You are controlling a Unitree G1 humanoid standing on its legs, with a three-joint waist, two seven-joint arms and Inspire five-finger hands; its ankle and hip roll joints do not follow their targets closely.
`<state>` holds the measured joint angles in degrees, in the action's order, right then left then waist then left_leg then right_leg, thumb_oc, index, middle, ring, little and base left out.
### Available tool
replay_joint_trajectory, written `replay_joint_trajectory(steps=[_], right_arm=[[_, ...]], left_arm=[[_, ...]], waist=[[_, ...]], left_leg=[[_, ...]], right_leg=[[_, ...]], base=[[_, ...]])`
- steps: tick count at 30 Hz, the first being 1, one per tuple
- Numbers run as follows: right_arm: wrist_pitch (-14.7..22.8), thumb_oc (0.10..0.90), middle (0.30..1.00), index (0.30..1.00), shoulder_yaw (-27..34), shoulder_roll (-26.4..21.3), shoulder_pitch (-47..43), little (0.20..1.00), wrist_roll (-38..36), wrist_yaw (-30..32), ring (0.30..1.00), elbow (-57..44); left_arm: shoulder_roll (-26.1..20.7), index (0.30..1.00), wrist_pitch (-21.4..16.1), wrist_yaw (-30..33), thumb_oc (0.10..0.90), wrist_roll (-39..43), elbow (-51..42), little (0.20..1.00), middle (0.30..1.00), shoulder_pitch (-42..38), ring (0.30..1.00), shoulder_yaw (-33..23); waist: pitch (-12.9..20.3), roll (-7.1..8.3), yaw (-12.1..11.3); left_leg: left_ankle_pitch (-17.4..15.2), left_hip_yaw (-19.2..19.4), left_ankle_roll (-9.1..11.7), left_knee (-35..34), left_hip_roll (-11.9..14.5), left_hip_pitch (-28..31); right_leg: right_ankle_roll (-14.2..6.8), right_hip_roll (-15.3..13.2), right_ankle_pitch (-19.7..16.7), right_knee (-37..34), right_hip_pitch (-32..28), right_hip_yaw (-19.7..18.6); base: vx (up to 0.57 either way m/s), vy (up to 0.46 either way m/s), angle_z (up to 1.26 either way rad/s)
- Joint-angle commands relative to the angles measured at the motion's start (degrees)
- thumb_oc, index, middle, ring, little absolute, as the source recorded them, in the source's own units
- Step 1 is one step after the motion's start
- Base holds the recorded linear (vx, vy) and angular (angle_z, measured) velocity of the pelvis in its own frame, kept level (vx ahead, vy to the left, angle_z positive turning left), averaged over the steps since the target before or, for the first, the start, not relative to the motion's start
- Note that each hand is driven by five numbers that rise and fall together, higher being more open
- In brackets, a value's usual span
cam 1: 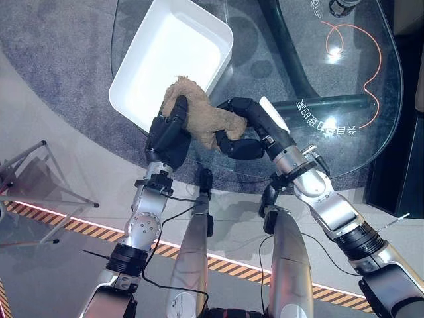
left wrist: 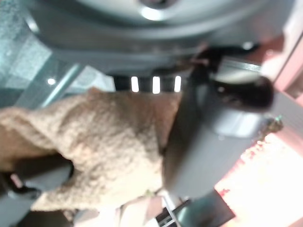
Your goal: Wipe the table with a cloth and put it in the basket.
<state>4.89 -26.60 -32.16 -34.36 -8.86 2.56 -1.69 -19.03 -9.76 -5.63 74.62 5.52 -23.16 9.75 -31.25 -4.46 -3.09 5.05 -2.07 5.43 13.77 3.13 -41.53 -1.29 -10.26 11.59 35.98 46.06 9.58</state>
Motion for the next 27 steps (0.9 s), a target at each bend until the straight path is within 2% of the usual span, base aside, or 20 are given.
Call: replay_joint_trajectory(steps=[1, 13, 14, 15, 16, 17, 20, 22, 23, 27], right_arm=[[7.59, 0.100, 0.300, 0.300, 1.86, 2.76, -9.25, 0.200, -0.40, 0.23, 0.300, -12.48], [7.55, 0.100, 0.300, 0.300, 2.26, 2.80, -9.20, 0.200, -0.68, 0.17, 0.300, -12.50], [7.55, 0.133, 0.328, 0.328, 2.26, 2.92, -9.22, 0.233, -0.78, 0.24, 0.328, -12.38], [7.50, 0.284, 0.458, 0.458, 2.23, 2.98, -9.15, 0.384, -0.76, 0.40, 0.458, -12.34], [7.42, 0.482, 0.627, 0.627, 2.27, 2.98, -9.17, 0.582, -0.88, 0.42, 0.627, -12.28], [7.24, 0.800, 0.900, 0.900, 2.33, 3.03, -9.15, 0.900, -1.60, 0.42, 0.900, -12.14], [7.15, 0.800, 0.900, 0.900, 2.28, 3.12, -9.08, 0.900, -1.62, 0.50, 0.900, -12.10], [6.96, 0.800, 0.900, 0.900, 2.51, 3.30, -8.92, 0.900, -1.63, 0.51, 0.900, -12.07], [6.95, 0.800, 0.900, 0.900, 2.74, 3.53, -8.65, 0.900, -1.26, 0.80, 0.900, -12.02], [7.30, 0.800, 0.900, 0.900, 3.11, 4.06, -8.52, 0.900, -1.01, 1.76, 0.900, -11.23]], left_arm=[[-0.41, 0.300, -2.08, -3.98, 0.100, -1.39, -7.66, 0.200, 0.300, -2.83, 0.300, -1.23], [-0.35, 0.300, -3.06, -4.40, 0.100, -1.41, -7.47, 0.200, 0.300, -2.77, 0.300, -1.40], [-0.29, 0.300, -3.26, -4.46, 0.100, -1.48, -7.38, 0.200, 0.300, -2.79, 0.300, -1.46], [-0.29, 0.300, -3.47, -4.42, 0.100, -1.71, -7.41, 0.200, 0.300, -2.73, 0.300, -1.52], [-0.34, 0.300, -3.67, -4.29, 0.100, -1.85, -7.44, 0.200, 0.300, -2.78, 0.300, -1.56], [-0.30, 0.300, -4.53, -3.70, 0.100, -2.32, -7.30, 0.200, 0.300, -2.95, 0.300, -1.62], [-0.36, 0.300, -5.13, -3.26, 0.100, -2.82, -7.31, 0.200, 0.300, -3.00, 0.300, -1.64], [-0.47, 0.300, -8.65, 0.25, 0.100, -6.66, -7.35, 0.200, 0.300, -3.17, 0.300, -2.18], [-0.83, 0.300, -11.17, 3.27, 0.100, -11.31, -7.22, 0.200, 0.300, -3.19, 0.300, -2.75], [-0.53, 0.300, -15.06, 6.86, 0.100, -14.61, -7.53, 0.200, 0.300, -3.32, 0.300, -4.21]], waist=[[1.46, 1.38, 0.56], [1.46, 1.35, 0.68], [1.46, 1.35, 0.65], [1.46, 1.36, 0.61], [1.46, 1.36, 0.61], [1.46, 1.39, 0.63], [1.46, 1.42, 0.62], [1.46, 1.44, 0.60], [1.46, 1.47, 0.45], [1.46, 1.55, 0.14]], left_leg=[[-5.02, 3.83, -3.72, 5.91, -4.87, 1.97], [-4.82, 3.95, -3.71, 5.22, -4.98, 2.48], [-4.82, 3.93, -3.71, 5.24, -4.98, 2.43], [-4.81, 3.90, -3.69, 5.25, -5.00, 2.37], [-4.83, 3.88, -3.69, 5.25, -4.98, 2.37], [-4.87, 3.89, -3.71, 5.27, -4.96, 2.40], [-4.91, 3.91, -3.69, 5.34, -4.99, 2.41], [-4.92, 3.95, -3.68, 5.29, -4.97, 2.55], [-4.87, 3.82, -3.73, 5.23, -5.06, 2.51], [-4.87, 3.66, -3.67, 5.35, -5.17, 2.48]], right_leg=[[-2.42, 3.51, -9.42, -11.69, -5.06, 0.72], [-2.51, 3.68, -9.64, -12.41, -5.47, 0.66], [-2.52, 3.66, -9.65, -12.41, -5.44, 0.68], [-2.51, 3.64, -9.65, -12.43, -5.41, 0.70], [-2.52, 3.63, -9.65, -12.41, -5.39, 0.71], [-2.51, 3.61, -9.63, -12.40, -5.40, 0.70], [-2.50, 3.59, -9.61, -12.48, -5.50, 0.74], [-2.49, 3.57, -9.55, -12.36, -5.53, 0.79], [-2.48, 3.62, -9.50, -12.36, -5.52, 0.80], [-2.40, 3.59, -9.34, -12.29, -5.67, 0.96]], base=[[0.00, 0.000, 0.00], [0.00, 0.000, 0.00], [0.00, 0.000, 0.00], [0.00, 0.000, 0.00], [0.00, 0.000, 0.00], [0.00, 0.000, 0.00], [0.00, 0.000, 0.00], [0.00, 0.000, 0.00], [0.00, 0.000, 0.00], [0.00, 0.000, 0.00]])
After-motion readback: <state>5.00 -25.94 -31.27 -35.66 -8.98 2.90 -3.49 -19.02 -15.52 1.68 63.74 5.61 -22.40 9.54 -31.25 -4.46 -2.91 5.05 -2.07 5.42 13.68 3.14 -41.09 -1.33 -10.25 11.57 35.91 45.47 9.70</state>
